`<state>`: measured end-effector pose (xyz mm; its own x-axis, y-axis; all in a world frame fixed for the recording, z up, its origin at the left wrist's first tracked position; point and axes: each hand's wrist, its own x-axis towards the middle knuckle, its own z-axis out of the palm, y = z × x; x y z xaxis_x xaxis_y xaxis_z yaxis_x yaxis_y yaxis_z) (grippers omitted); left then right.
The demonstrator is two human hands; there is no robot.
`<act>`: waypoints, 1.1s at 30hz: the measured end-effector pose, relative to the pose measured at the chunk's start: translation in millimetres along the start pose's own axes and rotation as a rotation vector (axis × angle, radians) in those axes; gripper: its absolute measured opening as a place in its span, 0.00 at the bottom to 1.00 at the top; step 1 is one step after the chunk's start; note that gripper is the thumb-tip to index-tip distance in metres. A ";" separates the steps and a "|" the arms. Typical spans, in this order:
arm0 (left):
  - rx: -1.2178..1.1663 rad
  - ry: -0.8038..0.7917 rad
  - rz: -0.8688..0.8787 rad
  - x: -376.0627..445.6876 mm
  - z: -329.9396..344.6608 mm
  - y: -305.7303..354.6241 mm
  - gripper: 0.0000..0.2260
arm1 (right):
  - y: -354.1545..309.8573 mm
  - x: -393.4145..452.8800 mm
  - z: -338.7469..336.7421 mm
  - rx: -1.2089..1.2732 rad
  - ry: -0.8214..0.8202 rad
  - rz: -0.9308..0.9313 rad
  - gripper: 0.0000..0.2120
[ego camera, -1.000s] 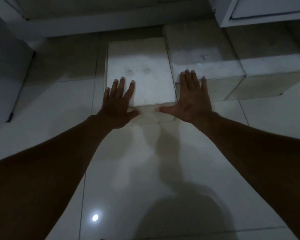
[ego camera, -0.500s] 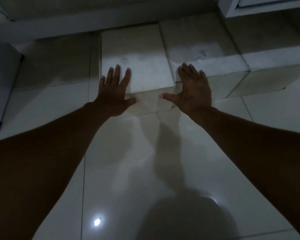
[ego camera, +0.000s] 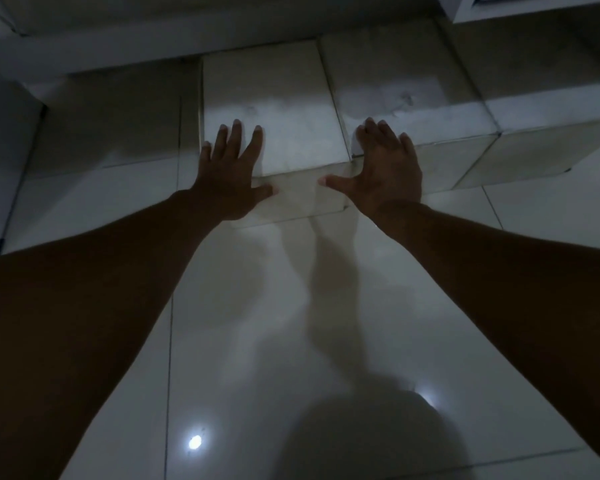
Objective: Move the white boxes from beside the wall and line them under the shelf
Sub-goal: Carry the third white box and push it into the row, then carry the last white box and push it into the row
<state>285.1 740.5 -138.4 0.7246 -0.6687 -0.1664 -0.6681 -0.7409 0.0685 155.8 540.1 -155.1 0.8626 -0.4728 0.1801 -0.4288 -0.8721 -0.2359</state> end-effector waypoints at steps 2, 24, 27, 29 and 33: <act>0.000 -0.007 -0.001 1.4 -3.1 0.5 0.42 | -2.3 0.5 0.0 0.019 0.005 0.013 0.47; -0.149 0.100 0.068 -141.6 -180.2 139.9 0.26 | -10.0 -101.2 -220.9 0.154 -0.074 -0.031 0.24; -0.172 0.099 0.078 -165.2 -237.3 166.3 0.25 | -5.1 -108.9 -285.6 0.177 -0.060 -0.028 0.24; -0.198 0.109 0.086 -180.2 -278.6 187.2 0.24 | -1.5 -114.1 -333.8 0.195 -0.037 -0.018 0.23; -0.253 0.144 0.124 -201.1 -364.8 232.1 0.23 | 8.0 -116.3 -435.8 0.203 0.031 -0.011 0.21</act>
<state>46.0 680.6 269.8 0.6688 -0.7435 -0.0018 -0.7028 -0.6330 0.3247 -65.0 533.1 238.2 0.8569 -0.4696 0.2127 -0.3535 -0.8356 -0.4205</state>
